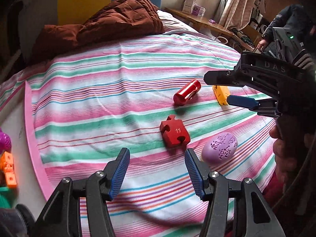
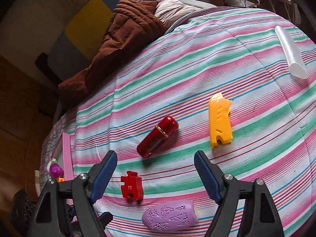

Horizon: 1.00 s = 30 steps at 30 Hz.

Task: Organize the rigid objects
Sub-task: 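Grasp the red puzzle piece with the left tool while the right tool moves to the lavender oval, then close the right tool on the lavender oval while the left tool holds the puzzle piece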

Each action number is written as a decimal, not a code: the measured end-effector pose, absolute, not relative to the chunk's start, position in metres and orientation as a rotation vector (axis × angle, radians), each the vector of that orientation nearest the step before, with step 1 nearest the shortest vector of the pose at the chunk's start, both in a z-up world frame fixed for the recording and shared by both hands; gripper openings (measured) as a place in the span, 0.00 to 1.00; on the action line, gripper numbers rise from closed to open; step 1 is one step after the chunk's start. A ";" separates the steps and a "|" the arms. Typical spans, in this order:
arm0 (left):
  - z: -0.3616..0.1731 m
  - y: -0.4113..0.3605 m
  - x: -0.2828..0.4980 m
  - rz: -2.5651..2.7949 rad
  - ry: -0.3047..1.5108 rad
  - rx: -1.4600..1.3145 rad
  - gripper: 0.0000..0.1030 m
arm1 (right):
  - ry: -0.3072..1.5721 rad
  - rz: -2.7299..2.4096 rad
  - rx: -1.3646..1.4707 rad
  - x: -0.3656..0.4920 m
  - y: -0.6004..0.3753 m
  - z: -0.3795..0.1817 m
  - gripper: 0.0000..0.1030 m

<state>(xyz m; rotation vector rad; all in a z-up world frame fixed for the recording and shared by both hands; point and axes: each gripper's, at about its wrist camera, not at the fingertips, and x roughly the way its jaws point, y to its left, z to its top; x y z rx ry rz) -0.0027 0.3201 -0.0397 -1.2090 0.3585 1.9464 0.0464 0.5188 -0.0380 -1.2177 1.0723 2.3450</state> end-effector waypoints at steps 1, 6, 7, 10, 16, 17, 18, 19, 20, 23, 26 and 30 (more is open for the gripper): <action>-0.040 0.327 -0.004 1.946 0.358 -1.212 0.56 | 1.081 2.338 -1.209 0.048 0.521 -0.038 0.79; -0.053 0.360 -0.015 1.939 0.378 -1.253 0.56 | 1.096 2.320 -1.162 0.051 0.527 -0.036 0.79; -0.057 0.366 -0.017 1.941 0.391 -1.268 0.57 | 1.106 2.319 -1.155 0.052 0.528 -0.035 0.79; -0.068 0.374 -0.020 1.963 0.431 -1.273 0.56 | 1.117 2.317 -1.146 0.052 0.530 -0.035 0.79; -0.068 0.349 -0.018 1.986 0.429 -1.183 0.31 | 1.054 2.329 -1.201 0.045 0.525 -0.035 0.79; -0.068 0.342 -0.017 1.994 0.429 -1.172 0.31 | 1.034 2.332 -1.211 0.043 0.524 -0.035 0.79; -0.069 0.334 -0.015 1.998 0.431 -1.158 0.31 | 1.018 2.336 -1.220 0.043 0.522 -0.035 0.79; -0.070 0.327 -0.012 2.000 0.434 -1.140 0.31 | 1.005 2.337 -1.227 0.042 0.521 -0.036 0.79; -0.071 0.319 -0.009 2.005 0.436 -1.120 0.31 | 0.995 2.334 -1.233 0.042 0.521 -0.036 0.79; -0.071 0.297 0.002 2.025 0.418 -1.086 0.31 | 0.984 2.302 -1.241 0.043 0.523 -0.039 0.79; -0.072 0.281 0.008 2.043 0.390 -1.072 0.31 | 0.998 2.246 -1.255 0.045 0.529 -0.045 0.79; -0.072 0.277 0.013 2.059 0.398 -1.055 0.32 | 1.027 2.185 -1.261 0.050 0.537 -0.050 0.79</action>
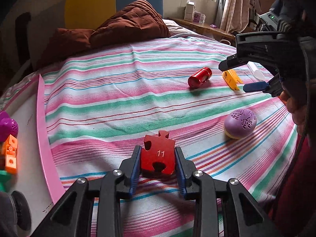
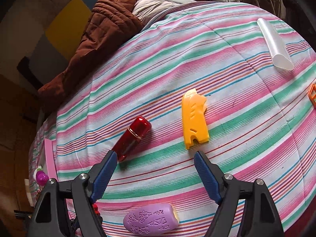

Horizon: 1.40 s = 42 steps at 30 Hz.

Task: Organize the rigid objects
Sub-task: 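Close the right tool on the lavender oval while the left tool holds the puzzle piece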

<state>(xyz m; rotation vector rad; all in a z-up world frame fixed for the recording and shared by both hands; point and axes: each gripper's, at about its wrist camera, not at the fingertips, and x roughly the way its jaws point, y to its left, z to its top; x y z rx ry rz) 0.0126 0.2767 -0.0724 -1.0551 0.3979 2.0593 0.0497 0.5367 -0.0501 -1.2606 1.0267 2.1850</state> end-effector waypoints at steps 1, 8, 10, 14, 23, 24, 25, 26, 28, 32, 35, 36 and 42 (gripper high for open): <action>-0.072 0.275 0.014 2.065 0.397 -1.050 0.32 | 1.029 2.166 -1.266 0.051 0.538 -0.052 0.79; -0.073 0.272 0.017 2.076 0.407 -1.022 0.32 | 1.058 2.109 -1.284 0.056 0.538 -0.058 0.79; -0.074 0.271 0.017 2.075 0.407 -1.019 0.32 | 1.050 2.104 -1.288 0.056 0.538 -0.059 0.79; -0.074 0.271 0.017 2.073 0.408 -1.011 0.32 | 1.085 2.074 -1.303 0.060 0.535 -0.064 0.79; -0.075 0.269 0.016 2.065 0.387 -1.003 0.32 | 1.107 1.987 -1.230 0.087 0.513 -0.062 0.79; -0.075 0.269 0.015 2.063 0.383 -1.003 0.32 | 1.118 1.983 -1.216 0.090 0.510 -0.061 0.79; -0.075 0.270 0.015 2.062 0.380 -1.003 0.32 | 1.125 1.980 -1.201 0.093 0.507 -0.060 0.79; -0.075 0.269 0.014 2.061 0.377 -1.003 0.32 | 1.133 1.979 -1.189 0.096 0.503 -0.060 0.79; -0.075 0.267 0.016 2.061 0.372 -0.999 0.32 | 1.163 1.982 -1.172 0.100 0.496 -0.060 0.79; -0.075 0.266 0.015 2.060 0.360 -1.003 0.32 | 1.131 2.024 -1.218 0.090 0.478 -0.064 0.81; -0.075 0.264 0.015 2.056 0.351 -1.009 0.32 | 1.044 2.126 -1.295 0.069 0.463 -0.062 0.64; -0.075 0.263 0.015 2.056 0.350 -1.009 0.32 | 1.001 2.172 -1.335 0.061 0.457 -0.061 0.56; -0.074 0.261 0.017 2.055 0.354 -1.008 0.32 | 0.708 2.325 -1.558 0.013 0.437 -0.060 0.36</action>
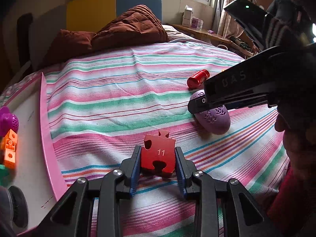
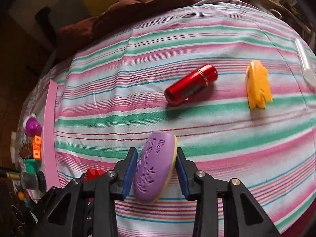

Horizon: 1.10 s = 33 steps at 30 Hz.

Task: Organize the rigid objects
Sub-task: 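Close the right tool on the lavender oval while the left tool holds the puzzle piece, then carry the red puzzle piece into the tray and open the left tool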

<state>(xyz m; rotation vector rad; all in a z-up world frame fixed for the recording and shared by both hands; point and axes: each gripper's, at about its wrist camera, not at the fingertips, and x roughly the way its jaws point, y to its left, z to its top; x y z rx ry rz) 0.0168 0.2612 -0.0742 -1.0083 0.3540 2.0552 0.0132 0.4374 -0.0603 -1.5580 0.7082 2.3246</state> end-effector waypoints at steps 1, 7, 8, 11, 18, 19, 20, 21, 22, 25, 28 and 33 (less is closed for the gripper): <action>-0.074 0.261 0.017 2.055 0.354 -1.008 0.32 | 0.670 2.341 -1.592 0.011 0.437 -0.061 0.36; -0.074 0.262 0.019 2.065 0.359 -1.000 0.32 | 0.558 2.435 -1.678 0.010 0.439 -0.062 0.36; -0.074 0.262 0.019 2.066 0.357 -1.000 0.32 | 0.565 2.432 -1.675 0.010 0.440 -0.063 0.36; -0.075 0.262 0.020 2.068 0.362 -0.997 0.32 | 0.467 2.445 -1.681 0.009 0.432 -0.063 0.39; -0.072 0.262 0.015 2.065 0.345 -1.036 0.31 | 0.262 2.465 -1.659 0.010 0.415 -0.064 0.39; -0.071 0.262 0.014 2.067 0.333 -1.052 0.31 | 0.246 2.466 -1.661 0.010 0.414 -0.064 0.39; -0.069 0.261 0.013 2.065 0.322 -1.067 0.31 | 0.238 2.465 -1.661 0.011 0.414 -0.064 0.39; -0.068 0.260 0.012 2.065 0.317 -1.078 0.31 | 0.242 2.464 -1.660 0.012 0.415 -0.064 0.39; -0.066 0.259 0.012 2.071 0.315 -1.084 0.31 | 0.249 2.463 -1.661 0.012 0.416 -0.064 0.39; -0.059 0.255 0.013 2.087 0.309 -1.090 0.31 | 0.244 2.465 -1.656 0.011 0.416 -0.065 0.39; -0.044 0.248 0.020 2.108 0.300 -1.049 0.31 | 0.176 2.473 -1.646 0.011 0.410 -0.066 0.39; -0.015 0.235 0.028 2.152 0.281 -0.981 0.31 | 0.122 2.479 -1.627 0.003 0.400 -0.069 0.39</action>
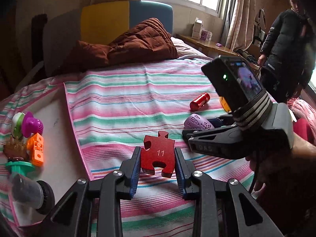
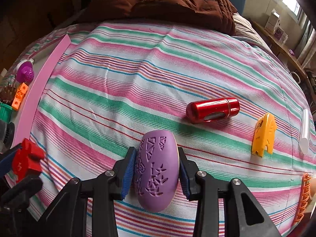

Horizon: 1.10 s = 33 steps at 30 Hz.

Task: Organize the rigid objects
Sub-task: 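Carry the red puzzle piece into the tray and open the left tool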

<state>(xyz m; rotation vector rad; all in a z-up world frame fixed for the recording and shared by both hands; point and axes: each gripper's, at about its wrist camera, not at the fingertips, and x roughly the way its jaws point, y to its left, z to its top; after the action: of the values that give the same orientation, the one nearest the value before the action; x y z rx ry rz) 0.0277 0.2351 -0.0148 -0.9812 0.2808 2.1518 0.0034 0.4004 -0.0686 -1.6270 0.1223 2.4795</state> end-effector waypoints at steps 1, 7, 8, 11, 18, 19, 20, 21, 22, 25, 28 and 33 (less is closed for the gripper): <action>-0.009 0.233 0.028 2.163 0.280 -0.971 0.31 | 0.113 2.480 -1.624 0.004 0.400 -0.069 0.39; 0.014 0.216 0.026 2.212 0.249 -0.934 0.31 | 0.065 2.486 -1.609 0.001 0.396 -0.070 0.39; 0.015 0.213 0.025 2.220 0.247 -0.934 0.31 | 0.060 2.486 -1.608 0.001 0.396 -0.070 0.39; 0.018 0.208 0.021 2.231 0.238 -0.934 0.31 | 0.042 2.485 -1.603 0.000 0.395 -0.071 0.39; 0.023 0.192 0.019 2.255 0.207 -0.940 0.31 | 0.022 2.485 -1.597 0.001 0.393 -0.071 0.39; 0.024 0.190 0.018 2.260 0.203 -0.939 0.31 | 0.021 2.485 -1.597 0.001 0.393 -0.071 0.39; 0.025 0.188 0.017 2.263 0.196 -0.940 0.31 | 0.019 2.485 -1.596 0.001 0.393 -0.071 0.39; 0.026 0.185 0.015 2.267 0.188 -0.941 0.31 | 0.017 2.485 -1.595 0.001 0.392 -0.071 0.39; 0.027 0.183 0.014 2.271 0.180 -0.940 0.31 | 0.017 2.485 -1.594 0.002 0.392 -0.071 0.39; 0.032 0.171 0.007 2.276 0.134 -0.950 0.31 | 0.015 2.485 -1.593 0.003 0.393 -0.071 0.39; 0.040 0.149 -0.009 2.292 0.033 -0.979 0.31 | 0.009 2.485 -1.591 0.004 0.392 -0.070 0.39; 0.044 0.094 -0.047 2.328 -0.192 -1.057 0.31 | 0.007 2.486 -1.590 0.005 0.393 -0.070 0.39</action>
<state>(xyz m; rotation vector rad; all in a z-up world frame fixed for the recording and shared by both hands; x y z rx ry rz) -0.0473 0.0944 0.0437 -1.0569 -0.1919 2.3284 0.0055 0.3926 -0.0705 -1.5904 0.0074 2.4857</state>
